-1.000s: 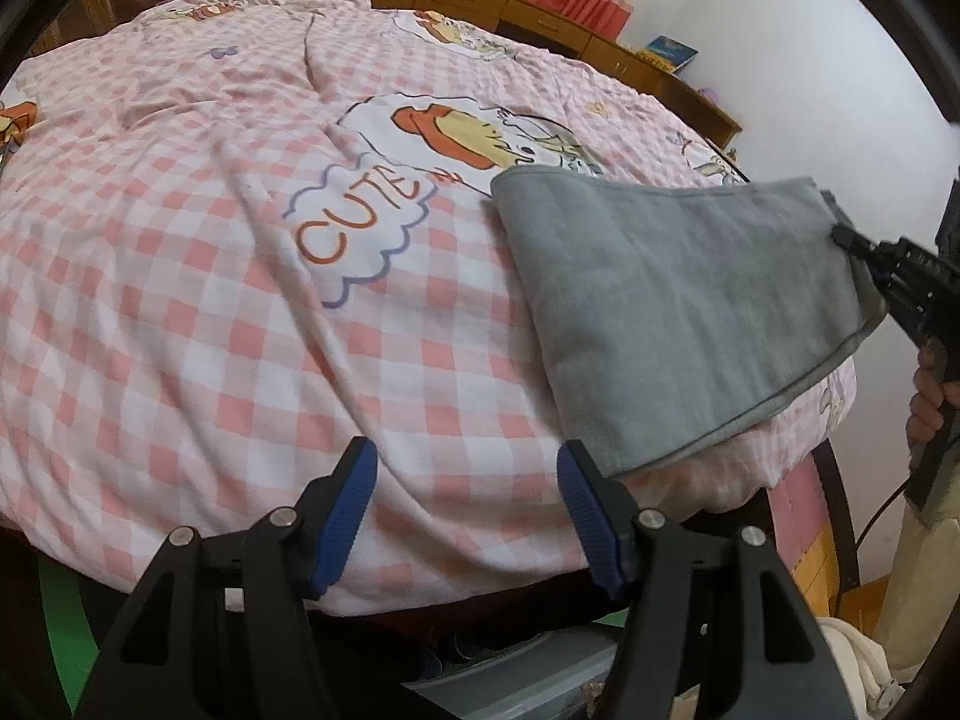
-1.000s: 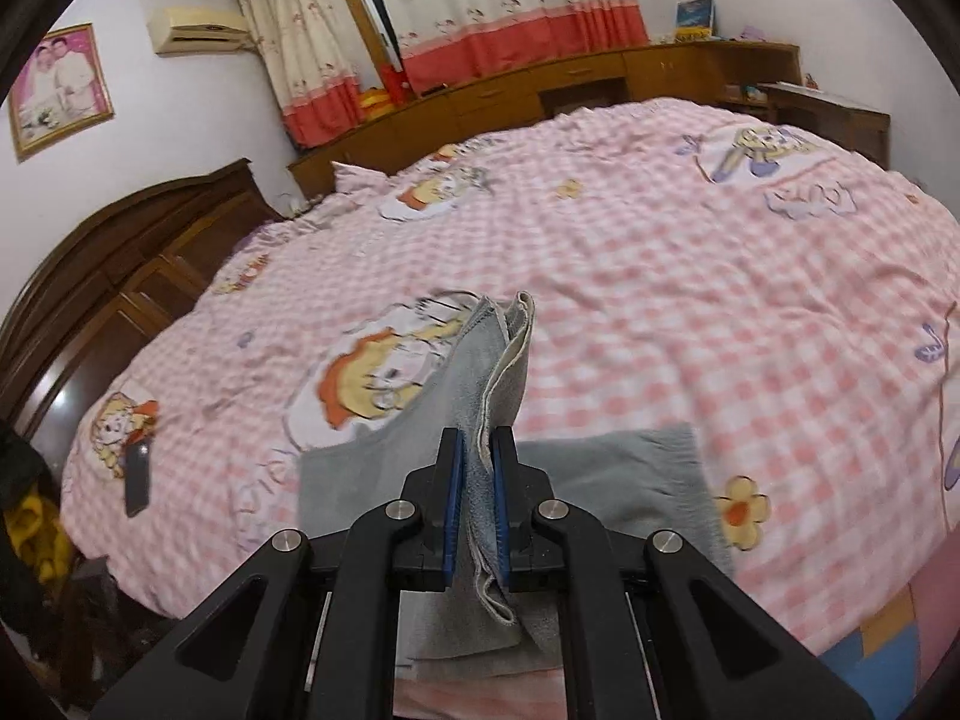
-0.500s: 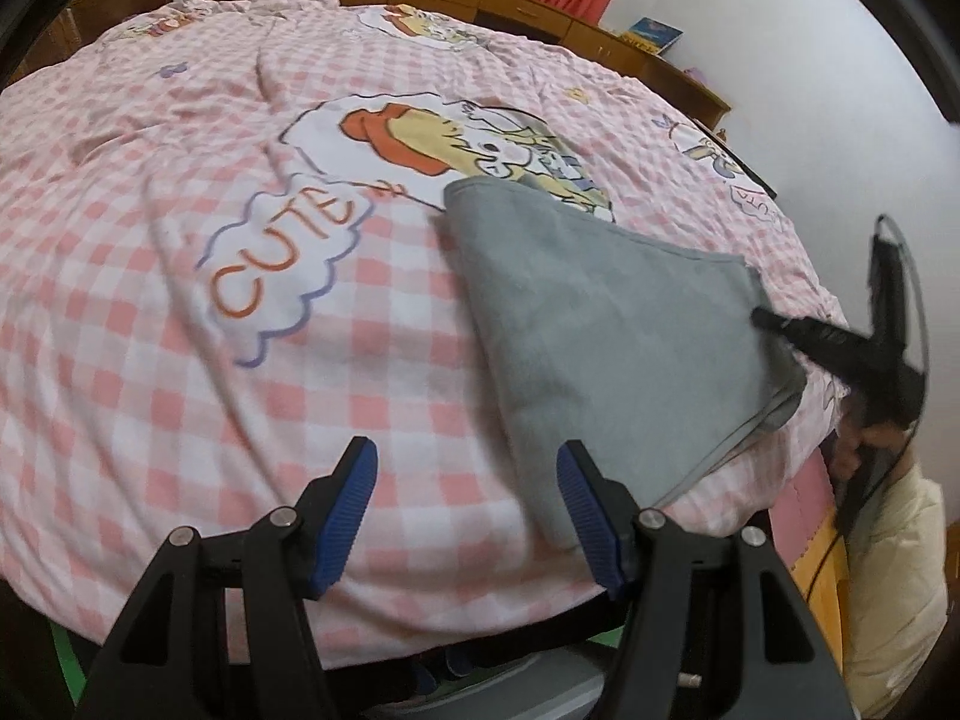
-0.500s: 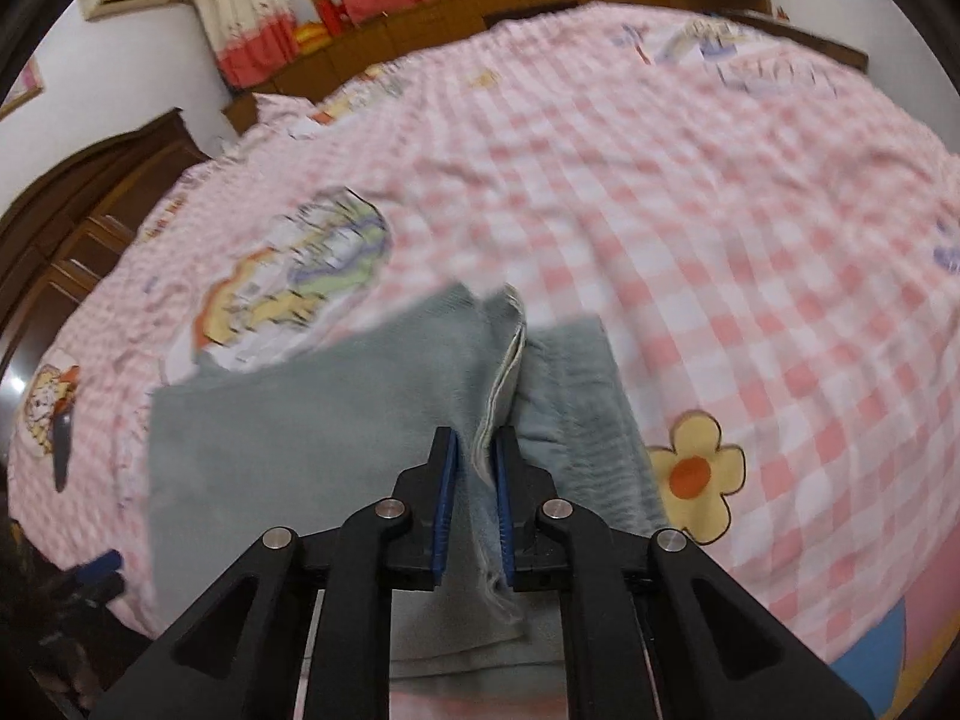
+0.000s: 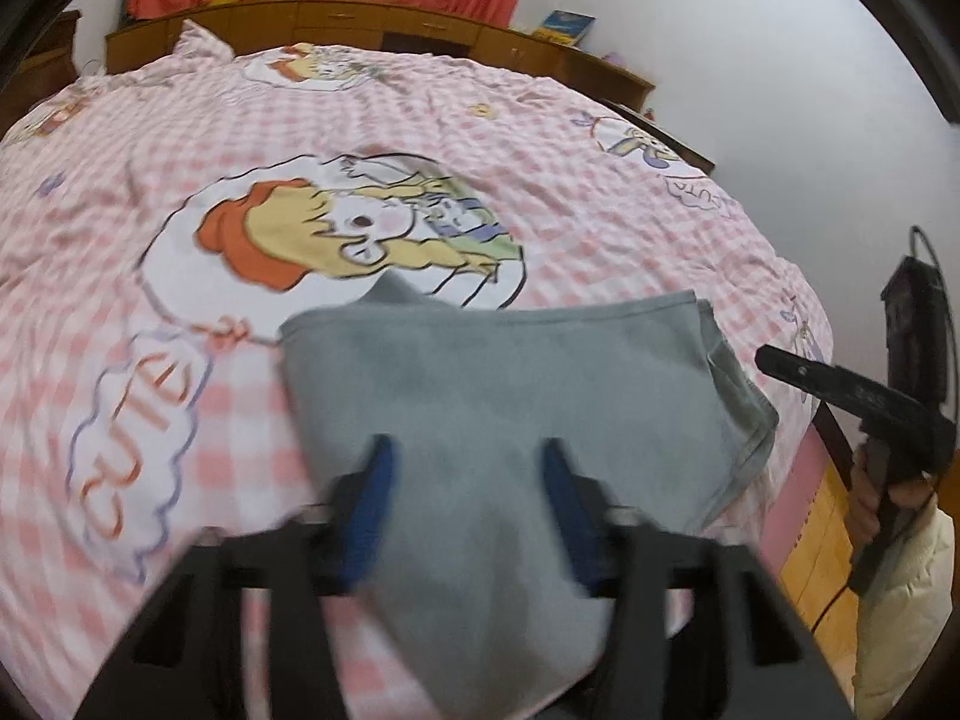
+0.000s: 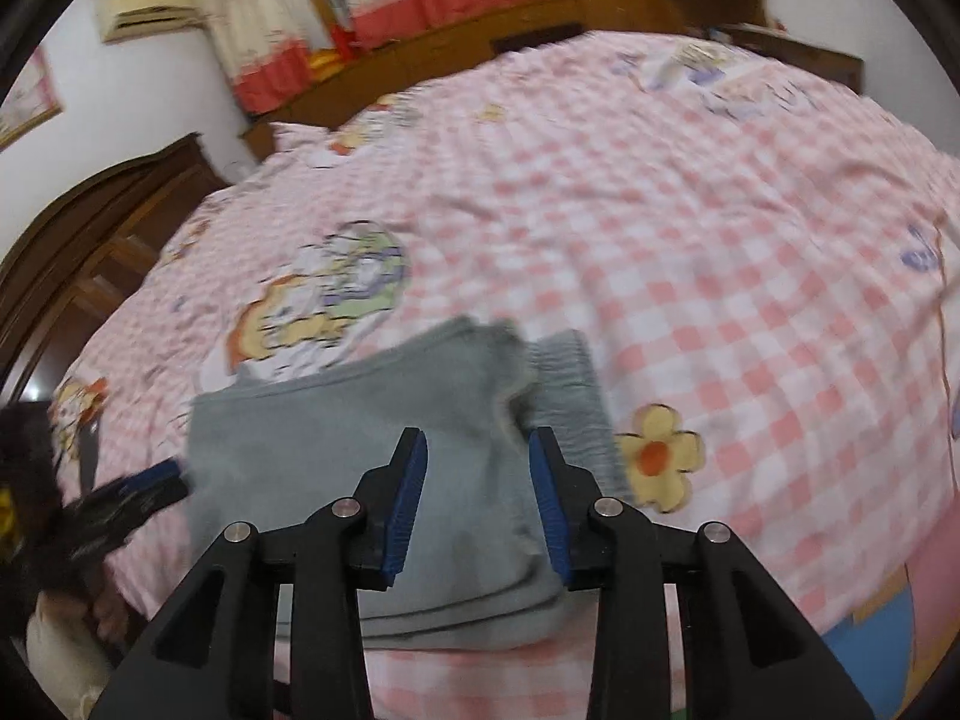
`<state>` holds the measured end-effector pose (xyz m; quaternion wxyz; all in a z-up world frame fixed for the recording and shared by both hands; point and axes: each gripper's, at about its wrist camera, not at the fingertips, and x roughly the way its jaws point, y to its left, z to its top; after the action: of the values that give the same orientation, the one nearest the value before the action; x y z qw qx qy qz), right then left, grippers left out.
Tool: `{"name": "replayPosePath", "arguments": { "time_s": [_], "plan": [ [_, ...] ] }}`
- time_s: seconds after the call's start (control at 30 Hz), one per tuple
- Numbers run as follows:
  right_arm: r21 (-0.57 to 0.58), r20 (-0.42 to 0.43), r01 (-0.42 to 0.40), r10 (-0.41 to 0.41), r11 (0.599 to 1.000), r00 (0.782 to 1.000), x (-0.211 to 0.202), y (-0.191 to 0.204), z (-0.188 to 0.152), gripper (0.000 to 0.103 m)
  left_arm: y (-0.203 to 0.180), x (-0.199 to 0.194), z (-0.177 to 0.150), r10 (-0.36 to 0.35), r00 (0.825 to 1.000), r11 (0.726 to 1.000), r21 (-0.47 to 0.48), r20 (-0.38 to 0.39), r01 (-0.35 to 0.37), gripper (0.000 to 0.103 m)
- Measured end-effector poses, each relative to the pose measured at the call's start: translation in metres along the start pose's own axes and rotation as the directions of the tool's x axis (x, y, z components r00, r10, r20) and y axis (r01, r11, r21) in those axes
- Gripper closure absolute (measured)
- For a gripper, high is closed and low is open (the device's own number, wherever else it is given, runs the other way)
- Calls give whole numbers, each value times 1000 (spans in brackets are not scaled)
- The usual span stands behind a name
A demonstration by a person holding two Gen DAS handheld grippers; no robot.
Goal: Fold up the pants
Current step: 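Pinch the stacked leg hems with the right gripper and fold them toward the waistband, then open the right gripper and release the folded pants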
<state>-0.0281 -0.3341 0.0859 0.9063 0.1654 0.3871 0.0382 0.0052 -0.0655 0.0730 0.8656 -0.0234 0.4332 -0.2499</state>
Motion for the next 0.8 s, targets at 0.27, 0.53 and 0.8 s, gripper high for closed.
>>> {"name": "replayPosePath", "arguments": {
  "time_s": [0.27,0.53,0.8],
  "plan": [
    [-48,-44,23,-25,999,999,65,9,12,67,8,36,18,11,1000,999,-33,-29,-12,81],
    [-3,-42,58,-58,998,997,99,-25,25,83,30,58,25,13,998,996,-87,-55,-17,81],
    [-63,-40,82,-84,995,996,48,-7,13,79,23,42,19,25,998,997,-74,-60,-29,69]
  ]
}}
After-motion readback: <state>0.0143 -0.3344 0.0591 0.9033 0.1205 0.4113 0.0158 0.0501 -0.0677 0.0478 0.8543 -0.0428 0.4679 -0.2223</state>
